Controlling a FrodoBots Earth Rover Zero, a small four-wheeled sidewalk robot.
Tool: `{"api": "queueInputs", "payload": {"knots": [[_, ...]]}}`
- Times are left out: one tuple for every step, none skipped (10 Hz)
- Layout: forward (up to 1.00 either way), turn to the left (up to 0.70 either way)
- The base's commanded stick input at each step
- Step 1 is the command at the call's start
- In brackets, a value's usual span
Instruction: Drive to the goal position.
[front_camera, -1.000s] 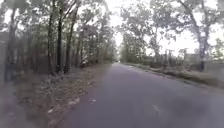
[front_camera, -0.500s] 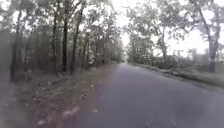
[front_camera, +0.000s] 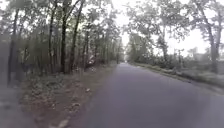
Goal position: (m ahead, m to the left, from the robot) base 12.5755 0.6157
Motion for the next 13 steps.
{"api": "queueInputs", "payload": {"knots": [[0.70,-0.01],[0.70,-0.01],[0.70,-0.01],[0.70,-0.01],[0.70,-0.02],[0.70,-0.07],[0.70,-0.24],[0.70,-0.30],[0.70,-0.14],[0.70,-0.01],[0.70,-0.01],[0.70,-0.01],[0.70,-0.01]]}}
